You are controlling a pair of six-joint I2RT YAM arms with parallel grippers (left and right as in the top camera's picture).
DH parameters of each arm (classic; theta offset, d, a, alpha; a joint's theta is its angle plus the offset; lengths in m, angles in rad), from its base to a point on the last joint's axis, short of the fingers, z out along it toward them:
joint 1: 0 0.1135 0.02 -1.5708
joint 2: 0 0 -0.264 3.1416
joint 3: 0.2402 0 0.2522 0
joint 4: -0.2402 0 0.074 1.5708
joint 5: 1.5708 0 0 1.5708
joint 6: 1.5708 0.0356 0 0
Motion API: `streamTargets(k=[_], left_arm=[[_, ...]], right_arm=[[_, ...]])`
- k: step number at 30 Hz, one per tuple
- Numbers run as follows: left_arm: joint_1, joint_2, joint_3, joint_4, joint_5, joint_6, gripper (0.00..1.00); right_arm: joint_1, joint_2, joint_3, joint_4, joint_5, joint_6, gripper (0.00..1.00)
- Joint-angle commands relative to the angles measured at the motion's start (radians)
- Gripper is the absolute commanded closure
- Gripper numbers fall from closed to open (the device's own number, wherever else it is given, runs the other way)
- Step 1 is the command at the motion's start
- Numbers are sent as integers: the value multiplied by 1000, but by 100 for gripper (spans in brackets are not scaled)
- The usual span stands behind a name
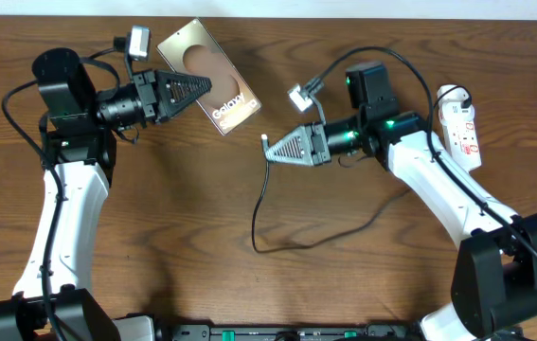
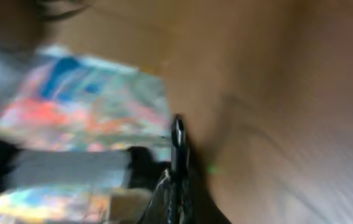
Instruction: Plug charger to phone and switch on socket
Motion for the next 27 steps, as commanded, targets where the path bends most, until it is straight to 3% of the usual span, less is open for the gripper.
streamTargets(k=[1, 7, 11, 13, 20, 27], left_arm=[[6, 4, 26, -53, 64, 18, 93], [4, 56, 26, -202, 49, 114, 93], [4, 99, 26, -340, -25, 203, 93], [3, 110, 26, -395, -58, 242, 93], [1, 112, 26, -581, -155, 388, 93], [-43, 112, 26, -774, -280, 527, 93]], right_arm=[[-10, 0, 4, -142, 401, -187, 99], [-10, 0, 4, -278, 771, -209, 99], [-10, 2, 4, -382, 1090, -206, 99], [-12, 10, 4, -418, 1159, -207, 99], [-11, 121, 4, -473, 1190, -238, 99], [-11, 258, 4, -401, 1189, -241, 99]])
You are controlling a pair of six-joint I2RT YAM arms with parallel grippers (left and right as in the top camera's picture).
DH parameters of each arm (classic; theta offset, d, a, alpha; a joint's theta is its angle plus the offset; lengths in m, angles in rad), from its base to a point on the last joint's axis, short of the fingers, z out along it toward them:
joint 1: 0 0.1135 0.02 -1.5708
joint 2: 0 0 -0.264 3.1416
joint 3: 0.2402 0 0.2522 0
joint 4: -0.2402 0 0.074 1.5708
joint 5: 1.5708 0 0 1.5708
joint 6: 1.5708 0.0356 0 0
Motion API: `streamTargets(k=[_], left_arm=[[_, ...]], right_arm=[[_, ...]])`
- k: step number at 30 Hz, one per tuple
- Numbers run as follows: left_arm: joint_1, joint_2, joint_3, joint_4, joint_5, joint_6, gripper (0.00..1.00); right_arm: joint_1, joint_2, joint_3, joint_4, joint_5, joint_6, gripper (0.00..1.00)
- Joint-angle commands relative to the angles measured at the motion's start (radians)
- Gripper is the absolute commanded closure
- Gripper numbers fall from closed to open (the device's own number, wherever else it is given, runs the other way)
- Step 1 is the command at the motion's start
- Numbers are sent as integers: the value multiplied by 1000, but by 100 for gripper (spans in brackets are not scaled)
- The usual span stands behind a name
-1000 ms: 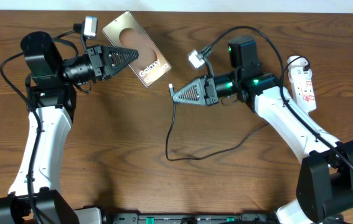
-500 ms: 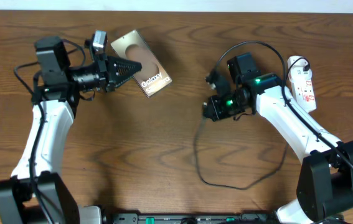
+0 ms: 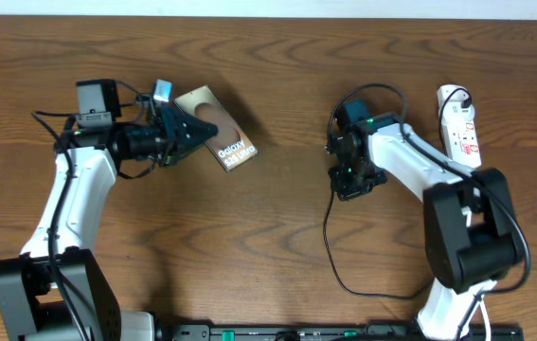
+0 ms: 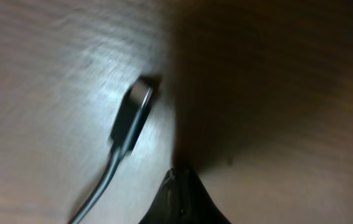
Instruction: Plug charger to phone and switch on socket
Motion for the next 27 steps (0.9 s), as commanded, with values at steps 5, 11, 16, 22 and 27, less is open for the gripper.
streamTargets(k=[5, 11, 16, 22, 27], left_arm=[[-100, -9, 24, -182, -311, 170, 93], [-130, -9, 24, -187, -325, 189, 93], [-127, -9, 24, -213, -407, 124, 93], [-155, -8, 24, -266, -729, 109, 93], [-223, 2, 24, -288, -875, 86, 93]], right_arm=[[-8, 60, 11, 44, 17, 89, 79], [-7, 18, 93, -37, 9, 158, 66], [-3, -5, 92, -91, -90, 321, 69], [35, -1, 77, -75, -87, 334, 70], [60, 0, 76, -62, -41, 375, 69]])
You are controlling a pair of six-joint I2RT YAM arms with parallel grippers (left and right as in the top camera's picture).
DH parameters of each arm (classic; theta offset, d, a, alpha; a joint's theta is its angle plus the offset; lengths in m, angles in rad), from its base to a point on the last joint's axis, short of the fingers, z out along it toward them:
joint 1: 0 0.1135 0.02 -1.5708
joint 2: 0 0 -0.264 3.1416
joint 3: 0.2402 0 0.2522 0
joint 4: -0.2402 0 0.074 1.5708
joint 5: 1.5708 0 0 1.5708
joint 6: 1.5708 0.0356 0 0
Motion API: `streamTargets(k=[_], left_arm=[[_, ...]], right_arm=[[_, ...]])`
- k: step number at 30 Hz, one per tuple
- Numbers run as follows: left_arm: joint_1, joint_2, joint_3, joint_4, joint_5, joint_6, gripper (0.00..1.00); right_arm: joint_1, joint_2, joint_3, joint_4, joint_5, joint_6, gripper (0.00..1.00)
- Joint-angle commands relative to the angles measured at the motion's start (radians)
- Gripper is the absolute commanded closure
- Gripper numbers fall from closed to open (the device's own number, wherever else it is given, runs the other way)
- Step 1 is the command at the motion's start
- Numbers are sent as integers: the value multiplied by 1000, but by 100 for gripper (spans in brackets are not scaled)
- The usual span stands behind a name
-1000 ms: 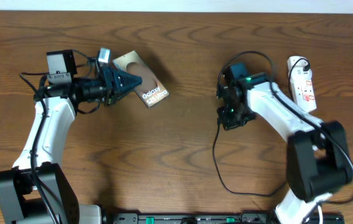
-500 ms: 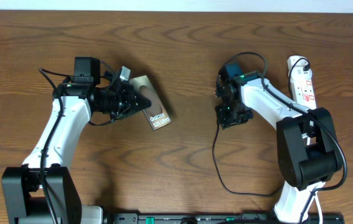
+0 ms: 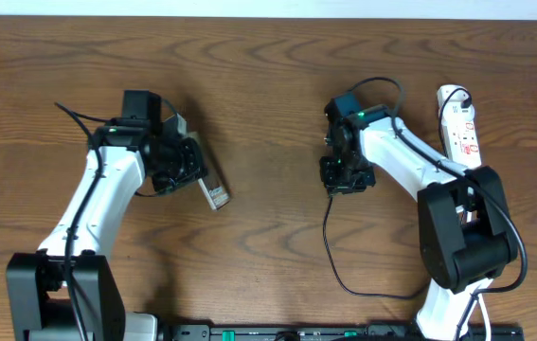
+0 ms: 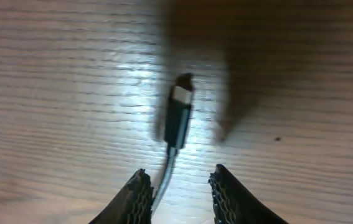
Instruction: Plug charger to phone and switch on socket
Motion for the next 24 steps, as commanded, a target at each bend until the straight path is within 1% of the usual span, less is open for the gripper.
streamTargets(k=[1, 4, 6, 9, 15, 24], left_arm=[[-60, 7, 24, -4, -131, -19, 93], [-124, 30, 24, -16, -256, -61, 93], [-153, 51, 24, -21, -299, -64, 92], [-185, 91, 24, -14, -313, -64, 93], [-190, 150, 24, 13, -312, -63, 93], [-190, 151, 24, 45, -306, -63, 93]], right_arm=[[17, -18, -5, 3, 35, 51, 69], [20, -18, -5, 3, 45, 54, 69], [20, -18, -5, 6, 45, 54, 69], [20, -18, -5, 10, 45, 53, 69], [20, -18, -5, 19, 45, 53, 69], [21, -18, -15, 12, 44, 54, 65]])
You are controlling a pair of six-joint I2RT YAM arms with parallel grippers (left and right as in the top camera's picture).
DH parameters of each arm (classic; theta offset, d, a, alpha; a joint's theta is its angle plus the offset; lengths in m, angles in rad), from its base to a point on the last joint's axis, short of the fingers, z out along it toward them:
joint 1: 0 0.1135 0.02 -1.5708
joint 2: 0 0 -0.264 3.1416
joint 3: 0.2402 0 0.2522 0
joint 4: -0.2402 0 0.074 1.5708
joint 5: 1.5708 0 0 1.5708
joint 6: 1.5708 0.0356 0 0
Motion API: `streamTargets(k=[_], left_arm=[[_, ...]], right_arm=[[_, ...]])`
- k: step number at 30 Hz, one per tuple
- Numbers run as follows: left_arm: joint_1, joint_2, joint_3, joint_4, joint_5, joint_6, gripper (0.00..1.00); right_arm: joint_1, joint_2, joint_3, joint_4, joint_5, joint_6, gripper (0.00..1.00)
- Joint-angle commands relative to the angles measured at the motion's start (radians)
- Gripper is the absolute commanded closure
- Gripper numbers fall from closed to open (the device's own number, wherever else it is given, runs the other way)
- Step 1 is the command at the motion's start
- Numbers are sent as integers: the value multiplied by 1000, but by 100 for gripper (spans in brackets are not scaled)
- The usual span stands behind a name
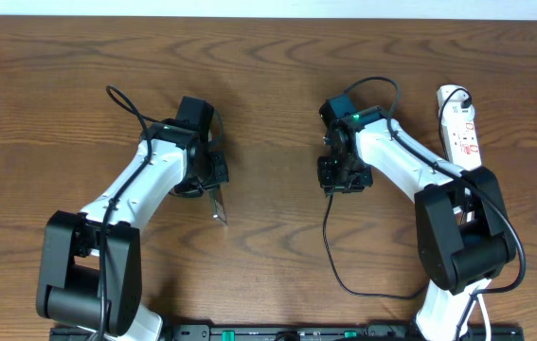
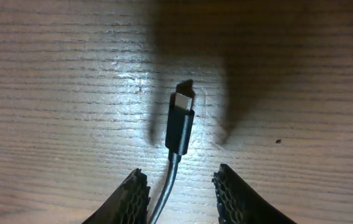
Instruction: Plug charger to phone and switch on socket
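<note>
The phone point(image 1: 218, 206) shows edge-on in the overhead view, as a thin sliver just left of the table's middle. My left gripper point(image 1: 205, 180) is shut on its upper end. The black charger plug point(image 2: 180, 125) lies flat on the wood with its metal tip pointing away. Its cable point(image 1: 326, 237) runs back between the fingers point(image 2: 134, 198) of my right gripper point(image 2: 180, 174). That gripper is open and points down just over the plug without touching it. The white socket strip point(image 1: 459, 123) lies at the far right.
The cable curls in a loop toward the front edge point(image 1: 382, 295) near my right arm's base. The brown wooden table point(image 1: 268, 76) bears nothing else in view.
My left gripper has carried the phone a little to the right, and the phone now looks thinner, more on edge. My right gripper stays open over the plug, which now shows sharply.
At first my left gripper held the gold phone up flat while my right held the plug in the air near it. Then the plug lay on the table under my right gripper. After that the right gripper was open over it, and the phone was lower and turned on edge.
</note>
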Motion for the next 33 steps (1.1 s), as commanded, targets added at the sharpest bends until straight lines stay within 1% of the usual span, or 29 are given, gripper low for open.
streamTargets(k=[1, 7, 9, 14, 17, 19, 22, 24, 25, 26, 28, 30, 31, 32, 33], left_arm=[[0, 19, 18, 3, -24, -9, 93], [-2, 20, 18, -1, -25, -8, 90], [-3, 20, 17, -5, -25, -8, 89], [-3, 20, 17, -3, -25, -8, 89], [-3, 20, 17, -3, -25, -8, 89], [-3, 20, 17, -3, -25, -8, 89], [-3, 20, 17, -1, -25, -9, 89], [-3, 20, 18, 5, -25, -9, 92], [-3, 20, 18, 8, -25, -8, 93], [-3, 20, 18, 11, -24, -8, 93], [-2, 18, 18, 12, -21, -9, 93], [10, 3, 20, 17, 32, -8, 93], [28, -18, 20, 32, 109, -8, 93], [40, -32, 20, 44, 161, -8, 93], [66, -61, 20, 70, 253, -8, 93]], right_arm=[[4, -18, -18, 0, 11, 14, 65], [4, -18, -53, 40, 3, 60, 65], [5, -18, -67, 47, 2, 76, 67], [23, -18, -85, 69, 2, 97, 73], [39, -18, -87, 72, 5, 119, 78], [42, -18, -87, 82, 20, 142, 78], [42, -18, -87, 107, 33, 158, 87], [42, -18, -87, 115, 34, 159, 92], [41, -18, -87, 119, 35, 159, 98], [41, -18, -87, 123, 35, 159, 99], [39, -25, -86, 127, 21, 135, 99], [36, -42, -86, 134, -39, 64, 99], [28, -70, -86, 134, -112, -2, 99], [23, -83, -86, 136, -146, -29, 99], [5, -134, -86, 137, -282, -145, 99]])
